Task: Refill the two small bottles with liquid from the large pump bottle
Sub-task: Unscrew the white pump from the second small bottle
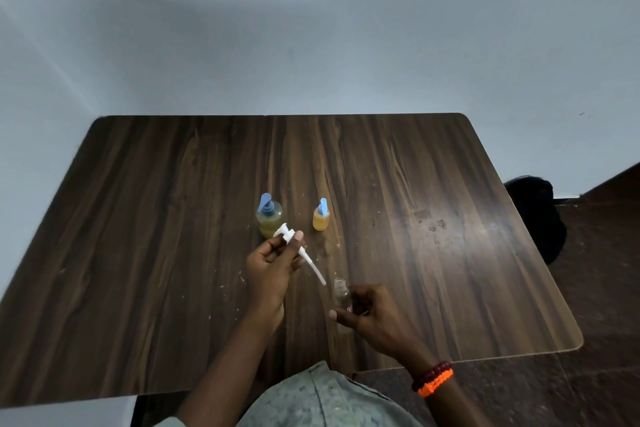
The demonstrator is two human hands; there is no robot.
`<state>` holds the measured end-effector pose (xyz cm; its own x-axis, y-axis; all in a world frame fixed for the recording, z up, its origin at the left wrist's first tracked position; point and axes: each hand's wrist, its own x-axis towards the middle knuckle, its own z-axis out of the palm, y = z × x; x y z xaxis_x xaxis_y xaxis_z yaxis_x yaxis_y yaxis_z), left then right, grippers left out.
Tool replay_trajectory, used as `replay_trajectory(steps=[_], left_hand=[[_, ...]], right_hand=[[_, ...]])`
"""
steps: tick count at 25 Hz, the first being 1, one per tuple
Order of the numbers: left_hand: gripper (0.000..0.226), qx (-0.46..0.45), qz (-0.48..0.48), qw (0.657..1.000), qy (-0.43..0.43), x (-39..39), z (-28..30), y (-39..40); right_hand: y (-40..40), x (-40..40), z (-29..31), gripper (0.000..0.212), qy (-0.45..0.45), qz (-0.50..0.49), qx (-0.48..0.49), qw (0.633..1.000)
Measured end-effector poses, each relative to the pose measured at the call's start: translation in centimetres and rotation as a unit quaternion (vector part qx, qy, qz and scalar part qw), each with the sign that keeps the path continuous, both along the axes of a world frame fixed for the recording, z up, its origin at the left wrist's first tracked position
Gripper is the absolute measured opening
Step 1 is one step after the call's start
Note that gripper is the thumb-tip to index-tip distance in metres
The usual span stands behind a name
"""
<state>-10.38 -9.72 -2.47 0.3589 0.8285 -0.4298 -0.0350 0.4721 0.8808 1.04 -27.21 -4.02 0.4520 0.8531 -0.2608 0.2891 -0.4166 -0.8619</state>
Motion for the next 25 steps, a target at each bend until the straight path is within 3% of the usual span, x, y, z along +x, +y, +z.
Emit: replay_trajectory(steps=[5, 12, 15, 17, 22, 25], left_hand=[[0.015, 0.017, -0.024, 0.984, 0.173, -2.0, -5.0, -0.3], [0.025, 0.076, -0.041, 0.956, 0.280, -2.8, -9.5, 1.0], [0.054, 0.097, -0.045, 0.952, 0.287, -2.5, -10.6, 1.0], [0.060, 0.111, -0.063, 0.949, 0.289, -2.6, -11.6, 1.0], [0.058, 0.105, -0.071, 0.944, 0.305, -2.9, -11.7, 1.4], [0.044, 0.110, -0.048, 0.951, 0.284, -3.1, -9.7, 3.4]], right_hand=[[-0.8, 0.4, -0.2, 0.021, 0.011, -0.027, -0.021, 0.999], [-0.3, 0.5, -0.4, 0.029, 0.005, -0.027, -0.030, 0.999], [0.0, 0.4, -0.2, 0.026, 0.003, -0.016, -0.027, 1.000], [0.3, 0.4, -0.1, 0.026, 0.006, -0.015, -0.027, 0.999], [0.7, 0.9, 0.2, 0.025, 0.007, -0.011, -0.022, 1.000], [0.9, 0.9, 0.4, 0.031, 0.006, -0.014, -0.024, 1.000]])
